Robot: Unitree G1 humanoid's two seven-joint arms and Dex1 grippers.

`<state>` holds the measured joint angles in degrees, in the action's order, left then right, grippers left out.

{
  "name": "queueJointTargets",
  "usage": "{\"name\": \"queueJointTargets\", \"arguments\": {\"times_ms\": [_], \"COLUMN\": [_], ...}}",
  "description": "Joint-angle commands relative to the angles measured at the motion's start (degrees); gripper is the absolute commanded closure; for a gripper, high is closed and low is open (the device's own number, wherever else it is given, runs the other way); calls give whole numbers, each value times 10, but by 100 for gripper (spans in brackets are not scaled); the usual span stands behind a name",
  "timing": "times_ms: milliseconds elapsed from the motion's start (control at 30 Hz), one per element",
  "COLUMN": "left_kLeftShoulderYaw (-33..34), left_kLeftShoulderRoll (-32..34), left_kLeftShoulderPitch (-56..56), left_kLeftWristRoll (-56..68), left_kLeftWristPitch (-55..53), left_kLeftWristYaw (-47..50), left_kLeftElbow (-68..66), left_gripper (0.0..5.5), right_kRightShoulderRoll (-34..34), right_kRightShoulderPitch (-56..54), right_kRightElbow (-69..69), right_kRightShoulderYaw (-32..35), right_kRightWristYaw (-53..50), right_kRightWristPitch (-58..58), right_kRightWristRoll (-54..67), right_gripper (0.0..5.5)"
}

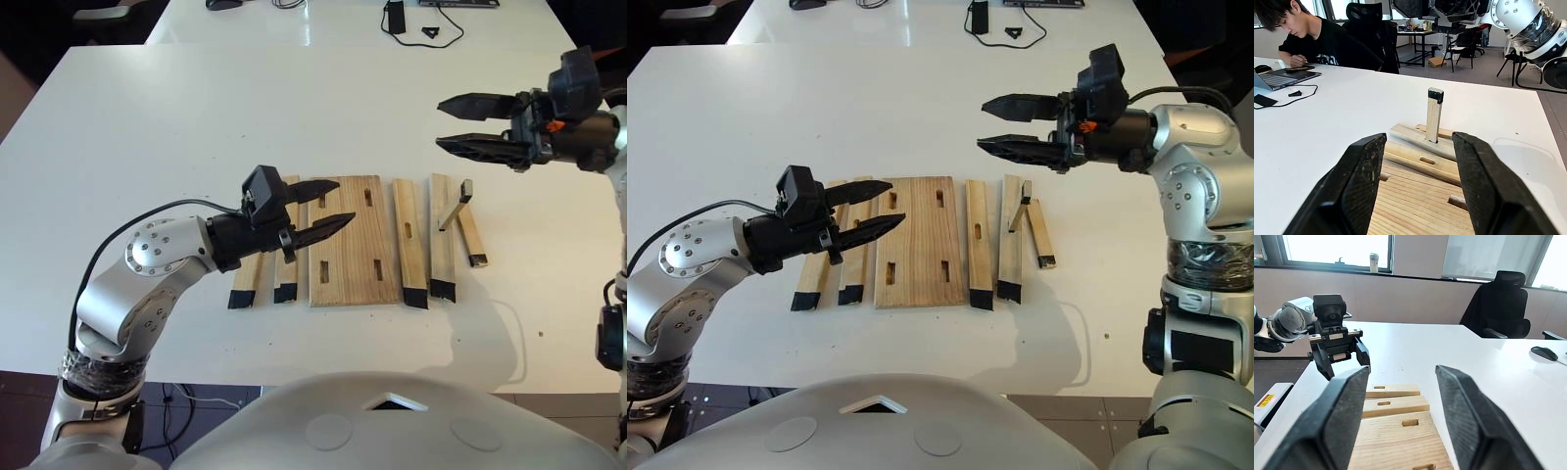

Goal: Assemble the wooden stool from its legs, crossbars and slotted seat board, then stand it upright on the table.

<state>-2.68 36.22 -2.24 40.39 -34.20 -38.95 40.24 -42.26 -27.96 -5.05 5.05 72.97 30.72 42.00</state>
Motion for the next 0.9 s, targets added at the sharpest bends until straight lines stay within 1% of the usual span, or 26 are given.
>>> {"name": "queueJointTargets", "arguments": {"times_ms": [33,133,233,300,433,500,600,700,800,833,900], "left_kLeftShoulderYaw": [-4,-6,-13,-14,-20,-21,-19,-16,-15,-15,-15], "left_kLeftShoulderRoll": [6,6,1,-2,-3,-1,1,1,-4,-6,-12], "left_kLeftShoulderPitch": [-15,-16,-23,-24,-26,-26,-24,-18,-16,-12,-6], "left_kLeftWristRoll": [-9,-10,-14,-16,-22,-23,-24,-25,-27,-29,-33], "left_kLeftWristPitch": [0,0,1,3,6,6,6,6,8,8,9], "left_kLeftWristYaw": [-10,-11,-15,-15,-21,-26,-32,-31,-28,-21,-11], "left_kLeftElbow": [-8,-9,-15,-18,-24,-26,-27,-24,-28,-26,-22], "left_gripper": [301,301,301,301,301,301,301,301,301,301,301], "right_kRightShoulderRoll": [15,22,33,44,63,72,80,77,60,54,32], "right_kRightShoulderPitch": [-12,-13,9,31,106,134,127,87,55,45,69], "right_kRightElbow": [-16,-6,18,43,139,167,144,82,5,-15,-65], "right_kRightShoulderYaw": [-6,-11,-24,-44,-103,-115,-92,-40,22,34,37], "right_kRightWristYaw": [-21,-22,-29,-30,-17,-14,-26,-55,-93,-100,-88], "right_kRightWristPitch": [8,-1,-48,-85,-183,-205,-179,-115,-37,-7,39], "right_kRightWristRoll": [0,-9,-53,-89,-179,-192,-147,-68,19,47,81], "right_gripper": [264,264,264,264,264,264,264,264,264,264,264]}}
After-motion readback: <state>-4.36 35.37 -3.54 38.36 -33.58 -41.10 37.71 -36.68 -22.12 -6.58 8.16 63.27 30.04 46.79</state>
